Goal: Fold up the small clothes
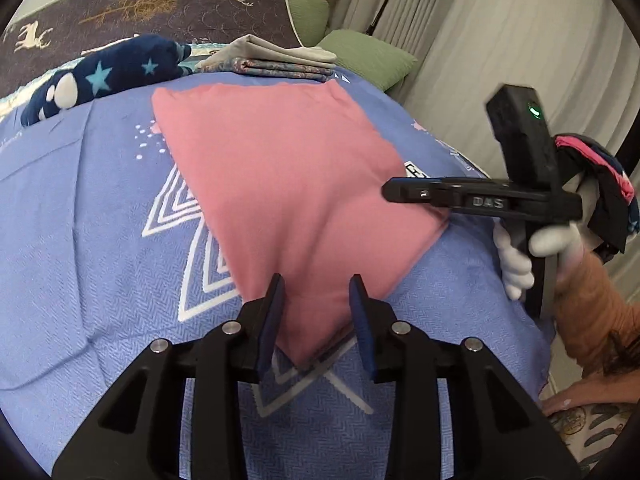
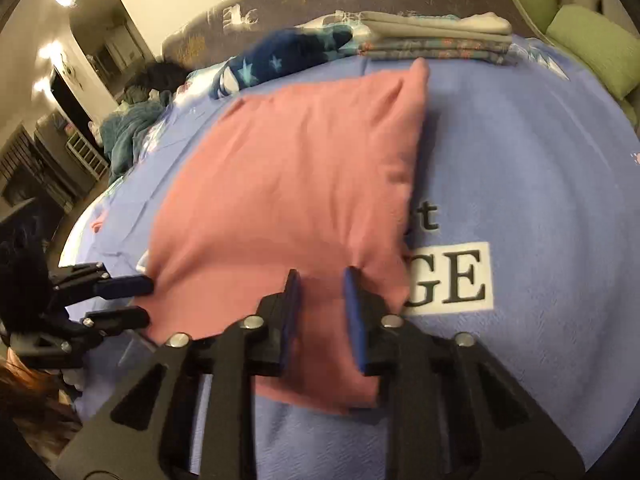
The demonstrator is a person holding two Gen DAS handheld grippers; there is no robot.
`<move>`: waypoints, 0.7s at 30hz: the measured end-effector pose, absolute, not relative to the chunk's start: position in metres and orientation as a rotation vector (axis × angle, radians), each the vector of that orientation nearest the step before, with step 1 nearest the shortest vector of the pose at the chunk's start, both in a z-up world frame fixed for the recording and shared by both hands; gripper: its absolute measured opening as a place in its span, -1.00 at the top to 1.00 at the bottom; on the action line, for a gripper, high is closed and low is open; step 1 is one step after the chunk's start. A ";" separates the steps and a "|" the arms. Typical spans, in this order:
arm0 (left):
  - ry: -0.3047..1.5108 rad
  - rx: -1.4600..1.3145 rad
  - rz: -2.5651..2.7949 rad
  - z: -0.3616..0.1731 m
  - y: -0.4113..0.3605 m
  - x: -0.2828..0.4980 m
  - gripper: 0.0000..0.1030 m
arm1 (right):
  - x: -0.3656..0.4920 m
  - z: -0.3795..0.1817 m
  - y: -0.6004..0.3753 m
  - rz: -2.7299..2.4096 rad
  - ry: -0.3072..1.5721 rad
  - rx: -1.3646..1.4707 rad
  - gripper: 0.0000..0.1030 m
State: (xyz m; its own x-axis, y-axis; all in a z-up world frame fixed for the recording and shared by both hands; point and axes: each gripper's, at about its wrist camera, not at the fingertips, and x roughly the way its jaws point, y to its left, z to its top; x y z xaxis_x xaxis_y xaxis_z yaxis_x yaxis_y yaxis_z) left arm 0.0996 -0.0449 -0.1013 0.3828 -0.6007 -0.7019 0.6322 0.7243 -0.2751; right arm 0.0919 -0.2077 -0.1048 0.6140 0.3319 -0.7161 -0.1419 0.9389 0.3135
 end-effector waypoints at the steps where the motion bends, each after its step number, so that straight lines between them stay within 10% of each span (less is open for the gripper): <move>1: 0.872 0.052 -0.779 -0.100 -0.046 0.098 0.32 | 0.090 -0.101 -0.209 0.268 0.877 0.249 0.57; 21: 0.844 0.100 -0.676 -0.092 -0.025 0.071 0.14 | 0.042 -0.097 -0.241 0.171 0.858 0.405 0.22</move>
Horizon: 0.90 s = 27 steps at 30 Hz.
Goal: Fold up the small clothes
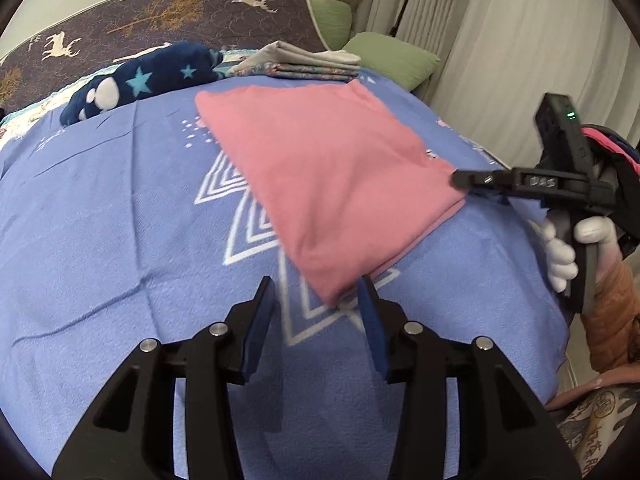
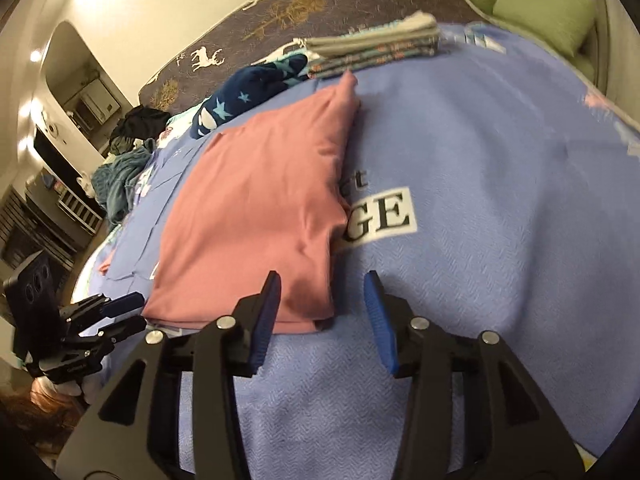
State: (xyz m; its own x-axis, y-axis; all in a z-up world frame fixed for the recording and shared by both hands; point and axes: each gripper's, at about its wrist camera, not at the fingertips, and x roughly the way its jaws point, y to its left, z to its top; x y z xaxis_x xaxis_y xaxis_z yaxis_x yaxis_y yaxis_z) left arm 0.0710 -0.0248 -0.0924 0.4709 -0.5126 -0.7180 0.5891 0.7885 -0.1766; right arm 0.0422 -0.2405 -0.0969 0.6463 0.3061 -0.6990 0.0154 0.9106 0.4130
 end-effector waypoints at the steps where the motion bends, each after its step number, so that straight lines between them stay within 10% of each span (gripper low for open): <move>1: 0.836 0.107 -0.683 -0.091 -0.028 0.069 0.14 | 0.044 -0.099 -0.240 0.172 0.867 0.415 0.44; 2: 0.820 0.124 -0.695 -0.089 -0.032 0.066 0.14 | 0.044 -0.099 -0.238 0.195 0.867 0.423 0.85; 6: 0.790 0.223 -0.731 -0.085 -0.048 0.060 1.00 | 0.035 -0.072 -0.233 0.247 0.767 0.446 0.85; 27: 0.843 0.146 -0.659 -0.094 -0.034 0.083 0.73 | 0.036 -0.081 -0.201 0.318 0.819 0.335 0.49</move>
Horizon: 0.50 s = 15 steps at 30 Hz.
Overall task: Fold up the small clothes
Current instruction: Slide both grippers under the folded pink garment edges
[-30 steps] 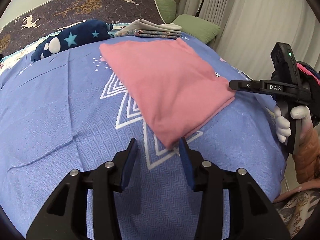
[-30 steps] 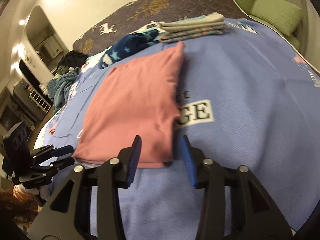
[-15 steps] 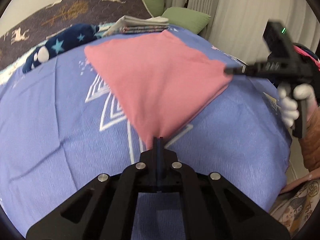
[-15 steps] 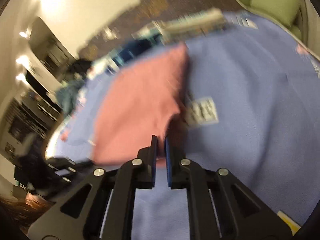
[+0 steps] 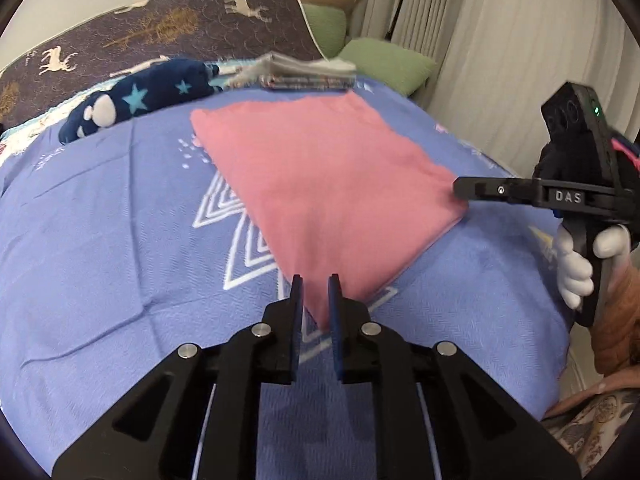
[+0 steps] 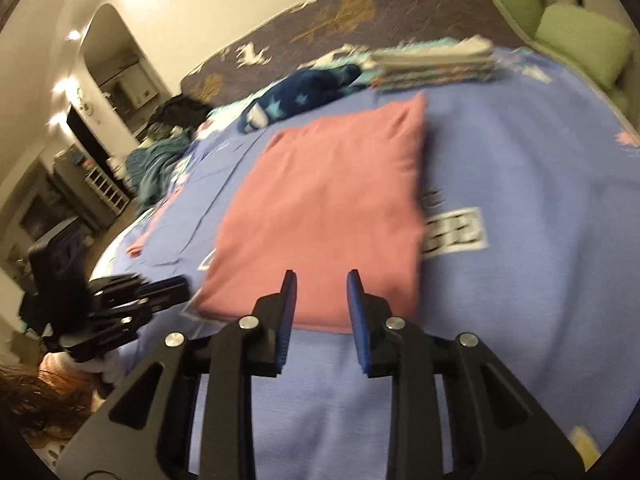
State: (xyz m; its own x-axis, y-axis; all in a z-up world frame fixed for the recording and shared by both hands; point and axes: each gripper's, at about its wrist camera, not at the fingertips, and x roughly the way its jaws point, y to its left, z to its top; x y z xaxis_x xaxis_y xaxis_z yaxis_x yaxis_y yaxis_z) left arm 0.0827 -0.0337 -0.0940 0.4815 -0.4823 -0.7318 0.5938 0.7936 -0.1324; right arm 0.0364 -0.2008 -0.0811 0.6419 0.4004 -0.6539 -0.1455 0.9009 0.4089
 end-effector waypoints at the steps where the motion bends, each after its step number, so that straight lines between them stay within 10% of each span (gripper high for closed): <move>1: 0.857 0.154 -0.650 -0.098 -0.036 0.084 0.59 | 0.041 -0.087 -0.197 0.312 0.848 0.333 0.48; 15: 0.809 0.061 -0.661 -0.078 -0.033 0.108 0.23 | 0.051 -0.072 -0.223 0.230 0.788 0.339 -0.01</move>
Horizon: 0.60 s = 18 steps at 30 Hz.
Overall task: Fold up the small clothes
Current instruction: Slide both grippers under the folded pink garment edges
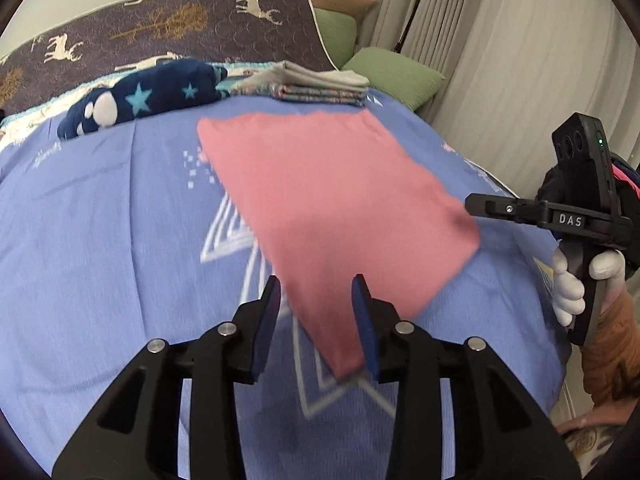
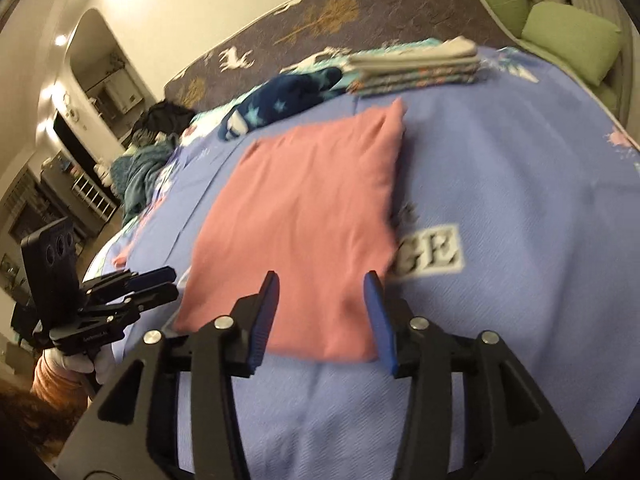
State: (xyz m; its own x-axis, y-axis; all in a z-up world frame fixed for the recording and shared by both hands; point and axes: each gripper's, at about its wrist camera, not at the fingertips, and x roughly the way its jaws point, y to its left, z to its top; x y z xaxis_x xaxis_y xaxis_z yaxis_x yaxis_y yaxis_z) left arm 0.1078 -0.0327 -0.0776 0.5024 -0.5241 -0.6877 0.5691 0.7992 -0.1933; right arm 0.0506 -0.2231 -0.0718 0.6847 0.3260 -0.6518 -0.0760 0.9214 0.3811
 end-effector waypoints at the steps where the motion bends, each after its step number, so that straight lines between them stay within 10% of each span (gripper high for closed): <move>1: 0.807 0.063 -0.658 -0.076 -0.034 0.110 0.14 | 0.053 -0.069 -0.227 0.211 0.782 0.346 -0.05; 18: 0.857 0.023 -0.670 -0.083 -0.046 0.153 -0.11 | 0.096 -0.082 -0.243 0.180 0.849 0.357 -0.28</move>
